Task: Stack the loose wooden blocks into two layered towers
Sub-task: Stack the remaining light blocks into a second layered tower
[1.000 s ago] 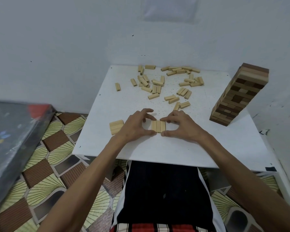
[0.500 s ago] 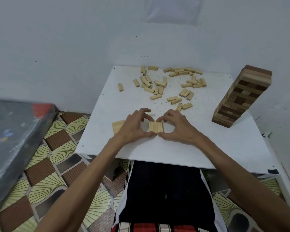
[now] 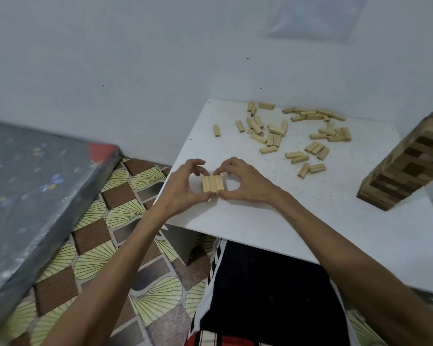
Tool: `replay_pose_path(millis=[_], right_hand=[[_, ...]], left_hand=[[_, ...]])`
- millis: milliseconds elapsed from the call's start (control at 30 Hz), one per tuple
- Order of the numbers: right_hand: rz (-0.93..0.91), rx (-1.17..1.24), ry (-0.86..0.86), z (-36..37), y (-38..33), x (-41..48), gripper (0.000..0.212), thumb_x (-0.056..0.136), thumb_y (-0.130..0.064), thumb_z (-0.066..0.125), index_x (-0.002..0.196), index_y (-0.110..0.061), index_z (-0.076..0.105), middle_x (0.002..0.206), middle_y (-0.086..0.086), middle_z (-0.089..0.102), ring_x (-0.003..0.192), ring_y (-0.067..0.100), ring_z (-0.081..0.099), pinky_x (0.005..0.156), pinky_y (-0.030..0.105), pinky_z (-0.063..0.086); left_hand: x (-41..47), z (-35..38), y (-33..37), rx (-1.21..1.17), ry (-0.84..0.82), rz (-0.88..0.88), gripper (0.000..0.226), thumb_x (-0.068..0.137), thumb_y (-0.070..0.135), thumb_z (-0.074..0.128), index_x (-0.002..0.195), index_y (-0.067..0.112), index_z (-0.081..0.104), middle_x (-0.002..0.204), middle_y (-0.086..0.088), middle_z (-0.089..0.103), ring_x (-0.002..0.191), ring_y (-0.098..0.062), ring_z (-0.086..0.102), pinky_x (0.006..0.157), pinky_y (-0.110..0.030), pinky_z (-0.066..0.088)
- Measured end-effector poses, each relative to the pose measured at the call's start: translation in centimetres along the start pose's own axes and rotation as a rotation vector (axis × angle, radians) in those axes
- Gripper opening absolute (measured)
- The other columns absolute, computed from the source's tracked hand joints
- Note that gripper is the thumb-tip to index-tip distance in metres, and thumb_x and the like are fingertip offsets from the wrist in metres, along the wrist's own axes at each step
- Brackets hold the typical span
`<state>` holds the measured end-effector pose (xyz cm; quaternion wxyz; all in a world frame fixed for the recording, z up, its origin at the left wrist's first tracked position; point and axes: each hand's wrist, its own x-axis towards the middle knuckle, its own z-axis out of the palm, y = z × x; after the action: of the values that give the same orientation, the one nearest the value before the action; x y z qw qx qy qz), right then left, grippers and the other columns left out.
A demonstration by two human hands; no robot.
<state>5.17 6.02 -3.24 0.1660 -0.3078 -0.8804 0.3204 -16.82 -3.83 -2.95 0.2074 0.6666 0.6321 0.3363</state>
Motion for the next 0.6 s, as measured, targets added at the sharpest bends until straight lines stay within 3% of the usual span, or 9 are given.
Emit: replay_pose_path(millis=[167,300,600], right_hand=[[0.006,-0.047,-0.025,0.5,0.3,0.7,0.056,0.077,-0.058,0.073,0.128,-0.04,0.061,0.127,-0.017,0.049,0.123,0.007,0.046,0.108,0.049,0.042],[0.014,-0.043,-0.033,0.4,0.6,0.9,0.053,0.08,-0.053,0.078,0.129,-0.04,0.062,0.128,-0.017,0.048,0.124,0.006,0.043,0.109,0.047,0.04],[0.017,-0.057,-0.028,0.7,0.7,0.8,0.052,0.081,-0.051,0.08,0.129,-0.039,0.062,0.129,-0.016,0.048,0.125,0.006,0.041,0.108,0.042,0.037]], left_hand=[[-0.4,0.3,-0.8,-0.033,0.013,-0.017,0.081,0.07,0.04,0.089,0.138,0.028,0.046,0.117,0.021,0.065,0.116,-0.006,0.056,0.098,-0.032,0.044],[-0.3,0.6,-1.1,-0.058,0.021,-0.032,0.08,0.072,0.037,0.091,0.137,0.029,0.045,0.117,0.021,0.066,0.116,-0.008,0.056,0.1,-0.032,0.045],[-0.3,0.7,-1.6,-0.06,0.011,-0.027,0.079,0.072,0.04,0.089,0.137,0.03,0.045,0.118,0.02,0.067,0.115,-0.011,0.057,0.102,-0.042,0.045]])
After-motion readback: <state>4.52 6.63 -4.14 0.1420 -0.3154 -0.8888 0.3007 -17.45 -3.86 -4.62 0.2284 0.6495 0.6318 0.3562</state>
